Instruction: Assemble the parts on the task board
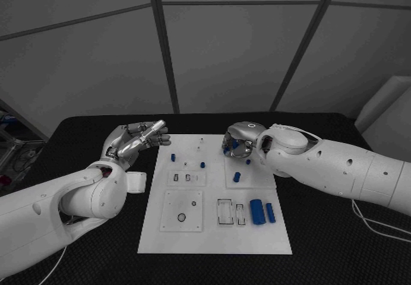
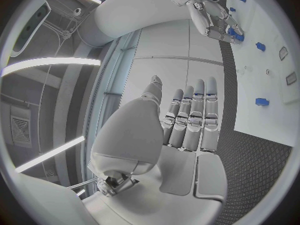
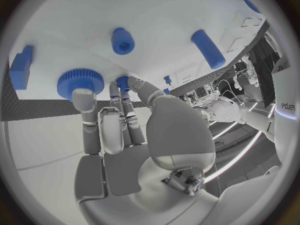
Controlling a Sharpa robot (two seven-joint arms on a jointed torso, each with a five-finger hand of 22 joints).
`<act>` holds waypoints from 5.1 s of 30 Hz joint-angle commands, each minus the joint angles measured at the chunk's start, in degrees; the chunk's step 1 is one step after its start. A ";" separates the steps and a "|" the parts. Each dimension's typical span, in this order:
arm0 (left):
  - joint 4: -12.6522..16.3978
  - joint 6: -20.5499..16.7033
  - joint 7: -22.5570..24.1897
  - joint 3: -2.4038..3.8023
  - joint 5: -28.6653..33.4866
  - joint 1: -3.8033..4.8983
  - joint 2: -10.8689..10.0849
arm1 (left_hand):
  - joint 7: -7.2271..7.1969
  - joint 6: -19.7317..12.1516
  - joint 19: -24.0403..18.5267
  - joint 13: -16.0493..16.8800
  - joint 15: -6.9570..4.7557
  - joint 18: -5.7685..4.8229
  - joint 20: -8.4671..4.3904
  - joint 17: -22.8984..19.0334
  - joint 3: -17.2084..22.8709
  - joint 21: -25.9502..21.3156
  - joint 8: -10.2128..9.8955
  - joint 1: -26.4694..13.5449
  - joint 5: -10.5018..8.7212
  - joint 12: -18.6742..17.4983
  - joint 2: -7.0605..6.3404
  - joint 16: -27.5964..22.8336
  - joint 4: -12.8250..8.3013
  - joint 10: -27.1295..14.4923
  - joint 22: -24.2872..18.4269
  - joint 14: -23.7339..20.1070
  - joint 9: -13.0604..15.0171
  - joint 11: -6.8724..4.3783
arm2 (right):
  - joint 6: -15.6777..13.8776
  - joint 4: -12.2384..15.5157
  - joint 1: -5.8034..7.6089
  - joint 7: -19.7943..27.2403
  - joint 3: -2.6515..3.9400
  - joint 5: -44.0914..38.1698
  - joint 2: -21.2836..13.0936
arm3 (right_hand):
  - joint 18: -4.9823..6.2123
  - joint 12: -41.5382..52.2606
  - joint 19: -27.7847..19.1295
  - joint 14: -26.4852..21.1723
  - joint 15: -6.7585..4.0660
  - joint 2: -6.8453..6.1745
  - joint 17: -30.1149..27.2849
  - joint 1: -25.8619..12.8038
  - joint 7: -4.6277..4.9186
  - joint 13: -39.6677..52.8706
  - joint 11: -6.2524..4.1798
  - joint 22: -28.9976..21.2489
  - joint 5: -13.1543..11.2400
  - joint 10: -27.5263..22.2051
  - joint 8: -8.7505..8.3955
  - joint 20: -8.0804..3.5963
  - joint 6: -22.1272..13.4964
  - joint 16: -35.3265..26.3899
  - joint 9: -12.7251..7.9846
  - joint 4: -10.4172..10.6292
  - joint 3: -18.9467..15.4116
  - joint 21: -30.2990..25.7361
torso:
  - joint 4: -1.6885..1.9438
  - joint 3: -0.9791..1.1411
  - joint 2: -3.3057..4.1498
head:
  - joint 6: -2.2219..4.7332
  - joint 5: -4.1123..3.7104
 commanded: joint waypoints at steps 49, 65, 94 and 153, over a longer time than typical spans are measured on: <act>0.66 0.33 -0.25 0.11 -0.46 0.23 0.05 | 0.64 -0.32 -0.67 -0.13 0.16 -1.54 0.05 0.22 0.26 0.51 -0.42 -0.28 -0.32 -0.43 0.49 -0.44 -0.57 -0.83 0.27 -0.10 -0.11 0.27 | -10.97 -8.34 0.61 2.33 2.49 0.94 10.97 | -0.90 0.64 0.52 3.49 -0.44 0.32 1.54 3.53 -0.33 1.10 -0.66 3.25 -0.71 4.07 1.13 -0.69 3.73 1.55 0.89 -0.82 3.93 3.15 | 0.45 -0.22 0.52 | 0.60 0.07; 0.94 0.23 -0.24 0.12 -0.47 0.36 -0.03 | 0.72 -0.43 -0.81 -0.14 0.20 -1.55 0.08 0.25 0.26 0.59 -0.45 -0.25 -0.33 -0.44 0.50 -0.50 -0.67 -1.04 0.32 -0.11 -0.11 0.34 | -8.23 -10.61 0.61 2.38 2.47 0.94 12.47 | -0.87 0.48 0.32 3.48 -0.39 0.28 1.50 3.43 -0.28 1.11 -0.60 3.10 -0.74 3.95 1.02 -0.65 3.62 1.55 0.88 -0.72 4.00 3.13 | 0.46 -0.20 0.65 | 0.18 0.04; 1.22 0.38 -0.22 0.12 -0.47 0.57 -0.02 | 0.79 -0.54 -0.94 -0.13 0.24 -1.56 0.10 0.27 0.25 0.66 -0.45 -0.27 -0.34 -0.43 0.52 -0.57 -0.75 -1.22 0.36 -0.14 -0.12 0.40 | -6.31 -13.56 0.60 2.68 2.41 0.94 14.38 | -0.70 -0.50 -0.66 3.33 -0.07 -0.11 1.05 2.92 0.00 1.07 -0.23 2.41 -1.30 2.94 0.37 -0.35 2.81 1.39 0.77 -0.23 4.17 2.95 | 0.57 -0.28 0.68 | -0.20 0.18; -0.69 2.08 -0.35 0.12 -0.46 0.70 0.40 | 0.78 -0.64 -1.12 -0.12 0.28 -1.57 0.14 0.31 0.25 0.77 -0.44 -0.32 -0.33 -0.40 0.60 -0.66 -0.83 -1.41 0.43 -0.17 -0.11 0.44 | -2.78 5.93 1.13 -3.45 5.67 15.88 -10.37 | -2.55 40.90 6.17 4.22 -1.78 -5.36 4.81 2.91 -1.18 35.23 -2.48 10.75 -1.41 8.33 4.03 -1.78 -6.34 4.17 0.98 12.02 -15.81 7.26 | -2.09 0.74 -0.21 | 0.88 0.29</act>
